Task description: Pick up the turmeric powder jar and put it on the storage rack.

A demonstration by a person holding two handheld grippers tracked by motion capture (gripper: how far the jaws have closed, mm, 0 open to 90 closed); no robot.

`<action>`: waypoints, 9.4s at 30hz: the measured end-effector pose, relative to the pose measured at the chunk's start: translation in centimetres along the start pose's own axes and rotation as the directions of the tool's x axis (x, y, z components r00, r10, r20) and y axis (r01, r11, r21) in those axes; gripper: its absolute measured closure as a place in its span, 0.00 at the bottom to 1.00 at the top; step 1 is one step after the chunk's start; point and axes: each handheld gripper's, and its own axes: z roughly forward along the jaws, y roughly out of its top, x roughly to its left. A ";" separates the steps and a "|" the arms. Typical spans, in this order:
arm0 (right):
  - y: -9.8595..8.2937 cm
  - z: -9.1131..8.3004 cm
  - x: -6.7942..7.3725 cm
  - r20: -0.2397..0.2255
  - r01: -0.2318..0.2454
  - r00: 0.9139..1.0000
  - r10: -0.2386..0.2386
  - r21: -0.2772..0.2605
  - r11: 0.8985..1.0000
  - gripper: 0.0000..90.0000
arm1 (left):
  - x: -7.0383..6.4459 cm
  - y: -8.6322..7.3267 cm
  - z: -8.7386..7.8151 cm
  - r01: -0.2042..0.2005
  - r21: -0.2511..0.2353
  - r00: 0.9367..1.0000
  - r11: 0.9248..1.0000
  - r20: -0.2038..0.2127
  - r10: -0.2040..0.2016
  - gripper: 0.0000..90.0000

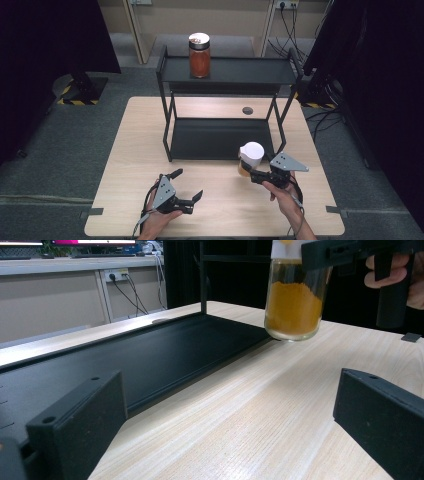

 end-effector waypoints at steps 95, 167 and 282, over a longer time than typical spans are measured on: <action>25.1 2.9 -0.8 -0.106 0.090 0.991 -0.088 0.022 0.996 0.35 | 0.6 -0.4 0.1 0.048 0.018 0.999 0.999 -0.004 -0.048 0.00; 30.8 11.2 -2.5 0.146 0.019 0.989 -0.024 0.033 0.999 0.35 | 0.6 -0.3 0.0 0.043 0.012 0.999 0.999 0.004 -0.043 0.00; 13.3 2.5 1.8 0.012 0.055 0.998 -0.054 -0.134 0.989 0.00 | 0.5 -0.3 0.0 0.042 0.013 0.999 0.999 -0.008 -0.042 0.00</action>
